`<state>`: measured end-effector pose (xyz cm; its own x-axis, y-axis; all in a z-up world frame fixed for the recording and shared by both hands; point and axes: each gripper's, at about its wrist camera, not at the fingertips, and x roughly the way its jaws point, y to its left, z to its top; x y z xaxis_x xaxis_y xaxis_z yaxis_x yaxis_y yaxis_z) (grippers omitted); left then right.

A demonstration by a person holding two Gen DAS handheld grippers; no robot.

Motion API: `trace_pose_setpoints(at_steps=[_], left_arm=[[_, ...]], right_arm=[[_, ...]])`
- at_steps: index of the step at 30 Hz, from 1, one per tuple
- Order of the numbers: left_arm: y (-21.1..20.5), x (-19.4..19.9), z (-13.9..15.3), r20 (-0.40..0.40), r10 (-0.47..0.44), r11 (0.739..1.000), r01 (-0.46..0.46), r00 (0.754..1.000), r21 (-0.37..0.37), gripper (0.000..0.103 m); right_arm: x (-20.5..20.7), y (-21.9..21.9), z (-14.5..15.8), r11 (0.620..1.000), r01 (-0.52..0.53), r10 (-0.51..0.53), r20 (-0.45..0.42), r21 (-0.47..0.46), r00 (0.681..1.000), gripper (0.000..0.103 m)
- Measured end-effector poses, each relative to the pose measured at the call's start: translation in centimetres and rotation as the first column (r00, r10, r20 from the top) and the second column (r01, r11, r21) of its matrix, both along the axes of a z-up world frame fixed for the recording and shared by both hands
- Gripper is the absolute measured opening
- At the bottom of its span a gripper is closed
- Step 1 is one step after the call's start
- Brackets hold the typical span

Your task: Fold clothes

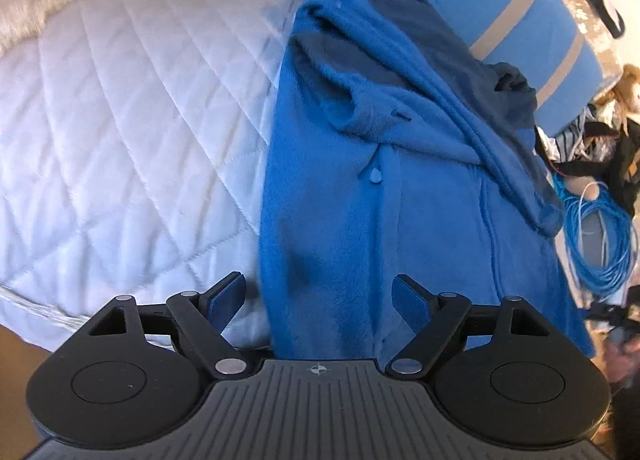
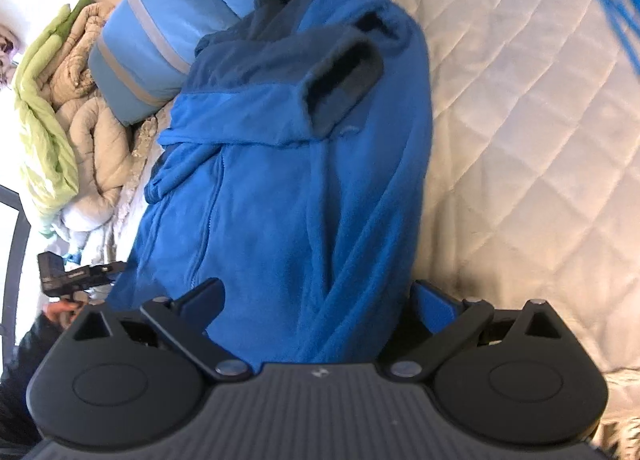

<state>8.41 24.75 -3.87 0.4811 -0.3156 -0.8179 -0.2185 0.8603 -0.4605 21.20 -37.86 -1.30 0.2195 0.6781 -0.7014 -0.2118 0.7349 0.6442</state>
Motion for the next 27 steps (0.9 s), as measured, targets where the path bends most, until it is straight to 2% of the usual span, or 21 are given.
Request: trace_pose_setpoints(at_steps=[1,3,5,7,9,10,11,12,13,15,20,23,27], left_arm=[[-0.1,0.1,-0.3,-0.003,0.004,1.000,-0.004,1.000,-0.002,0.079],[-0.4,0.0,-0.5,0.003,0.005,1.000,-0.005,1.000,-0.006,0.078],[-0.4,-0.2,-0.6,-0.010,-0.011,0.998,0.011,1.000,-0.067,0.063],[-0.4,-0.8,-0.8,-0.019,-0.021,0.991,0.018,1.000,-0.132,0.057],[-0.6,-1.4,-1.1,-0.011,-0.026,0.987,0.024,1.000,-0.159,0.045],[-0.7,-1.6,-1.0,-0.008,-0.027,0.989,0.025,1.000,-0.148,0.031],[-0.6,-1.6,-1.1,-0.014,-0.028,0.988,0.025,1.000,-0.150,0.014],[-0.4,-1.6,-1.1,-0.019,-0.022,0.985,0.018,1.000,-0.174,0.011],[-0.2,-1.7,-1.0,-0.017,-0.011,0.980,0.007,1.000,-0.200,0.009],[0.1,-1.8,-0.3,-0.011,-0.002,0.977,0.000,1.000,-0.214,0.007],[1.1,-1.9,2.2,-0.008,0.026,0.971,-0.028,1.000,-0.238,0.004],[1.8,-1.7,3.8,0.010,0.042,0.966,-0.038,0.999,-0.255,0.004],[1.7,-1.7,5.7,0.039,0.025,0.972,-0.015,0.999,-0.234,0.004]], right_arm=[[0.2,0.3,-0.5,1.000,-0.003,0.003,-0.009,0.010,1.000,0.097],[0.4,0.9,-1.3,0.999,-0.019,0.020,-0.029,0.038,0.999,0.084],[0.3,1.3,-1.9,0.999,-0.029,0.031,-0.046,0.038,0.998,0.074],[0.0,1.3,-2.0,0.999,-0.030,0.032,-0.045,0.036,0.998,0.071],[-0.4,1.0,-1.7,0.997,-0.033,0.036,-0.050,0.069,0.998,0.065],[-0.6,1.0,-1.6,0.996,-0.035,0.039,-0.054,0.083,0.998,0.060],[-0.7,1.1,-1.6,0.996,-0.036,0.041,-0.055,0.081,0.998,0.045],[-0.9,1.2,-1.5,0.998,-0.033,0.036,-0.056,0.056,0.998,0.020],[-1.0,1.2,-1.6,0.999,-0.022,0.024,-0.064,0.030,0.998,0.009],[-1.2,0.9,-1.5,1.000,0.012,-0.009,-0.086,0.024,0.996,0.007],[-1.9,-0.1,0.9,0.997,0.037,-0.034,-0.042,0.061,0.999,0.006],[-1.8,-0.8,2.4,0.997,0.046,-0.045,-0.016,0.054,0.999,0.006],[-1.7,-1.6,3.9,0.997,0.054,-0.054,-0.001,0.051,0.999,0.006]])
